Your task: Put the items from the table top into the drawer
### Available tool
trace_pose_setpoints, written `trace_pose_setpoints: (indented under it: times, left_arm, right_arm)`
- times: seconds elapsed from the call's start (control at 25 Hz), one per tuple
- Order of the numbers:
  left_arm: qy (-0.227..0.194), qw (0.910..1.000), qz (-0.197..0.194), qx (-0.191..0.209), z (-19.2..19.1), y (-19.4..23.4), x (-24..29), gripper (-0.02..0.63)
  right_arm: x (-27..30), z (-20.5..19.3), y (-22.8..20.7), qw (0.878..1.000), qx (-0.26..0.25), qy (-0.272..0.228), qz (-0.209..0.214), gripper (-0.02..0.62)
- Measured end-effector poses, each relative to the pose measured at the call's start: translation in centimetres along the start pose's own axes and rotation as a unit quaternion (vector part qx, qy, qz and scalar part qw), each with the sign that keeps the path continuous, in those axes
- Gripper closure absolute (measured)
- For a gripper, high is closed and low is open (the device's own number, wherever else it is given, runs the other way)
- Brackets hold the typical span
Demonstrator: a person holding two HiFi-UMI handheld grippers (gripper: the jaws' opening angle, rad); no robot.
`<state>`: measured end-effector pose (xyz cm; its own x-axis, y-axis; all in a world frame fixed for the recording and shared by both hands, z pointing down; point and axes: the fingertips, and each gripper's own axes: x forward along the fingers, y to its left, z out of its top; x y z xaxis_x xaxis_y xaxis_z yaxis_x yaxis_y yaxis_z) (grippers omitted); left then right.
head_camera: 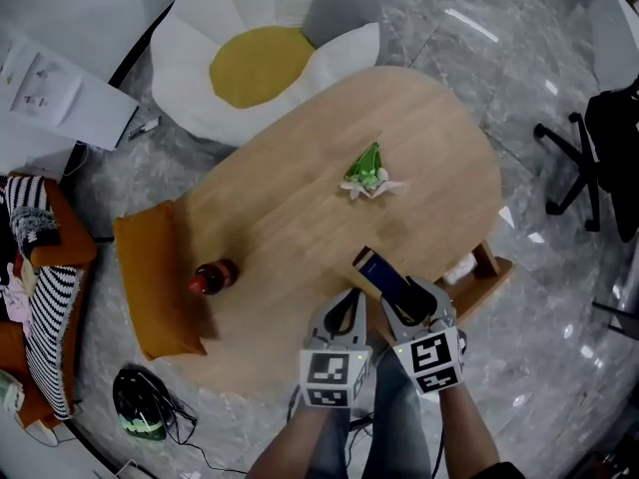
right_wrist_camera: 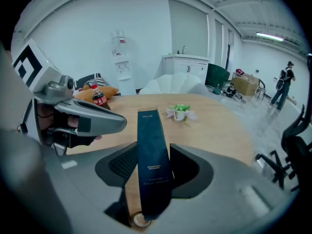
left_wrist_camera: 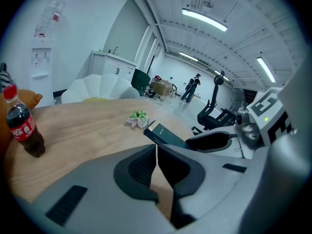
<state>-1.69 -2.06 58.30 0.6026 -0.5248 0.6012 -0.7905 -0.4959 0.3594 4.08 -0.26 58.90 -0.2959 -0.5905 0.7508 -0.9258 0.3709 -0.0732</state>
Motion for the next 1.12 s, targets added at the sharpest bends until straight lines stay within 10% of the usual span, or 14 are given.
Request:
trace_pose_setpoints:
  times: [1.12]
  left_arm:
    - [0.025, 0.9953, 0.072, -0.059, -7.0, -4.3, 1.7, 0.589]
  right_arm:
    - [-4.5, -10.9, -3.3, 0.992, -0.071, 0.055, 0.083, 0.393]
